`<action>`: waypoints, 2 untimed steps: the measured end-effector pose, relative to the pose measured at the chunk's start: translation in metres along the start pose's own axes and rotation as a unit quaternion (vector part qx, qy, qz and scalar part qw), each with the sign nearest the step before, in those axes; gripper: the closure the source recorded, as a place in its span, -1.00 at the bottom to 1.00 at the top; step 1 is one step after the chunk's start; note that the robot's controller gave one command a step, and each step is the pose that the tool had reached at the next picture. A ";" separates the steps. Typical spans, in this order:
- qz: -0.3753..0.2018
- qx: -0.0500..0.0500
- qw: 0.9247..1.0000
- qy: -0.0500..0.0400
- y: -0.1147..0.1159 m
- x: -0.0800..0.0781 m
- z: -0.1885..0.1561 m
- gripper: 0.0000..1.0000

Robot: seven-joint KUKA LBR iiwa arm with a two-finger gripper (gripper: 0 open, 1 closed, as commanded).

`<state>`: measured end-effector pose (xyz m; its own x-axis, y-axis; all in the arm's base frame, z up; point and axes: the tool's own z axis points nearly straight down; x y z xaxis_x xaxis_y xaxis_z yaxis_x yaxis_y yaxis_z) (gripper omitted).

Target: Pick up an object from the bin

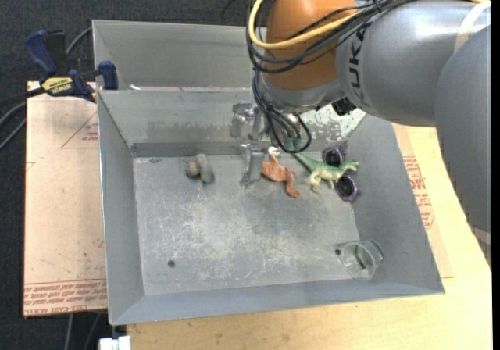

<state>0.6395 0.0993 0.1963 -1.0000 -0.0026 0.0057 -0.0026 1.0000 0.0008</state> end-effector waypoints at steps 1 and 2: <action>0.001 0.000 1.000 -0.004 -0.001 -0.001 -0.005 -1.00; 0.103 0.001 0.995 0.001 -0.072 -0.002 0.035 -1.00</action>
Offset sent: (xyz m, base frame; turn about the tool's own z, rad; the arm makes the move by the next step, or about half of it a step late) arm 0.0024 -0.0697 -0.0334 0.2061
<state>0.6419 0.0273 0.1616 -0.9792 0.2027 0.0067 0.2027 0.9792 -0.0021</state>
